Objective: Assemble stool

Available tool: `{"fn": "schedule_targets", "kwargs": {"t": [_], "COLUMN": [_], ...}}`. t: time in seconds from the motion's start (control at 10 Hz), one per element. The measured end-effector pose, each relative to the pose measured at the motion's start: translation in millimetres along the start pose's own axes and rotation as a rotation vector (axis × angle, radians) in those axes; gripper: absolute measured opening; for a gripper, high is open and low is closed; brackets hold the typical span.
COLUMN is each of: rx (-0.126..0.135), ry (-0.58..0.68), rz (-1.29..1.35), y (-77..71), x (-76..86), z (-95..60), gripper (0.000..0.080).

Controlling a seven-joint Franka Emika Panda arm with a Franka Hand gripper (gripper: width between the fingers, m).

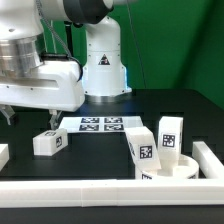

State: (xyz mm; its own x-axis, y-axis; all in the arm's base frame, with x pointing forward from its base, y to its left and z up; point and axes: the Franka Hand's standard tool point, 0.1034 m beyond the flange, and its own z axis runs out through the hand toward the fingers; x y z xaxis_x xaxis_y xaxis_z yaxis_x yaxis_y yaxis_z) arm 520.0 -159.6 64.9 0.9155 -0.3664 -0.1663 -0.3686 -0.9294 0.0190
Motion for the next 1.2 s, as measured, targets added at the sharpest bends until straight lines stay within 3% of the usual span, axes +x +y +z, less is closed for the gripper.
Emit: {"fn": "schedule_targets", "kwargs": {"t": [0.2, 0.4, 0.9, 1.2], "rx": [0.011, 0.037, 0.042, 0.037], "ry": [-0.071, -0.243, -0.592, -0.736], "rz": [-0.08, -0.116, -0.098, -0.095], "y": [1.2, 9.5, 4.3, 6.6], "x": [-5.5, -9.3, -27.0, -28.4], "z": [2.0, 9.8, 15.3, 22.9], "gripper": [0.0649, 0.0649, 0.0649, 0.0649]}}
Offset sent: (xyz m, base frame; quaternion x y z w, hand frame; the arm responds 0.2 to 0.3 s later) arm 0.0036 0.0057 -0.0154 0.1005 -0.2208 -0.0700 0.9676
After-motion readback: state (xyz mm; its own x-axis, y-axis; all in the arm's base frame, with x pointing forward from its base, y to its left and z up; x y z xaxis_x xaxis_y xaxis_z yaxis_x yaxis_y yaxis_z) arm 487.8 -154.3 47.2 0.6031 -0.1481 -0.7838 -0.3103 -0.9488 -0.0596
